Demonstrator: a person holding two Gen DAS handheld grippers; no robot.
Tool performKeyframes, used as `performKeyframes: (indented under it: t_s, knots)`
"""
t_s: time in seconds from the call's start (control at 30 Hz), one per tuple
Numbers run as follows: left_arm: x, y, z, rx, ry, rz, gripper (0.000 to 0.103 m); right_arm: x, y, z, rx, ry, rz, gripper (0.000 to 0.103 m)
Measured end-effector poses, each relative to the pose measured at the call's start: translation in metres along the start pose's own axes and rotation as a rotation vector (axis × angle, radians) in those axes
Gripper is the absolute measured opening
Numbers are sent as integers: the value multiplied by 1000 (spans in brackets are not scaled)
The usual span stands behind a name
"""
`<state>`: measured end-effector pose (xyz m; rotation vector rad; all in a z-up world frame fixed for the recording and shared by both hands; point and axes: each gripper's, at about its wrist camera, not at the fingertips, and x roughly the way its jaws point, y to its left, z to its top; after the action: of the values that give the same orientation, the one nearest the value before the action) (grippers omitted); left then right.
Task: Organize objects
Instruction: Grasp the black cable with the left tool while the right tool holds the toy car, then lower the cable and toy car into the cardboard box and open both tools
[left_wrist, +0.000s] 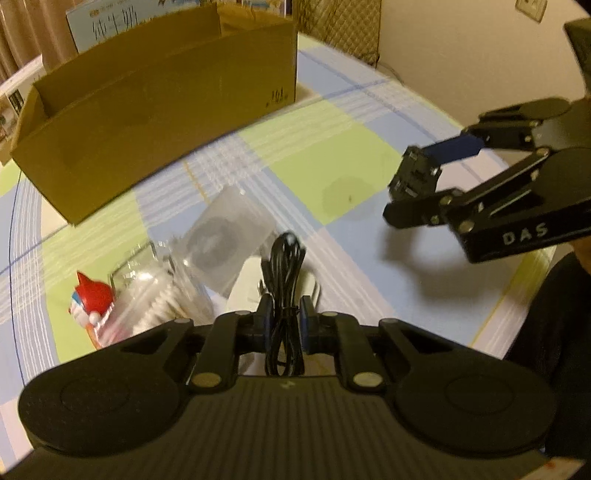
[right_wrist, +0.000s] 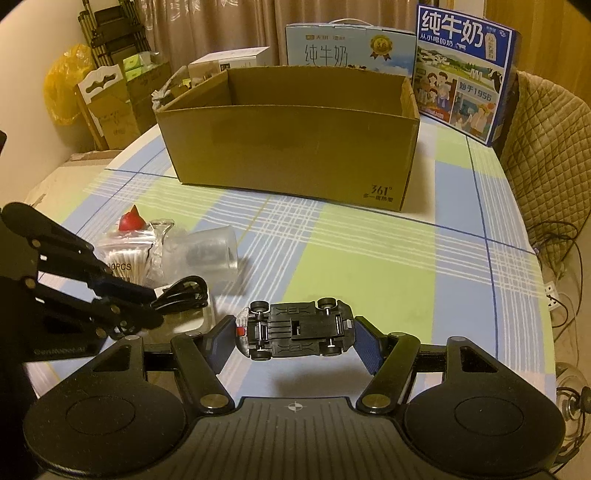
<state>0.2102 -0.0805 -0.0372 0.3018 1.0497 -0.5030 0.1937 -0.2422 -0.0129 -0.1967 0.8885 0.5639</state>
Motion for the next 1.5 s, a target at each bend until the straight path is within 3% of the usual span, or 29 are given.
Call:
performKeyframes:
  t_s: [0.1,0.2,0.3,0.53,1.03,1.27,1.5]
  knots:
    - [7,0,-2,-1,15,4,25,3,0,-1,-2,6,2,64]
    - [13,2,0,-15,8,13,25,5,0,-2,1,11,4,64]
    - [12,5,3,-36,-5,0,12,6,-1,-3,0,13,6,64]
    - [-3,9,5,-54,-51,-13,12,4,-4,-5,6,8,-3,64]
    - [-49,43,23,-103,-118,31,11,-9,5,11,-4,-22,-1,64]
    - [-60,77,53,-139,-139,52,11,-13,8,43,-28,-55,0,64]
    - [-82,115,104,-153,-211,116,12,-20,1,112,-30,-129,-12,64]
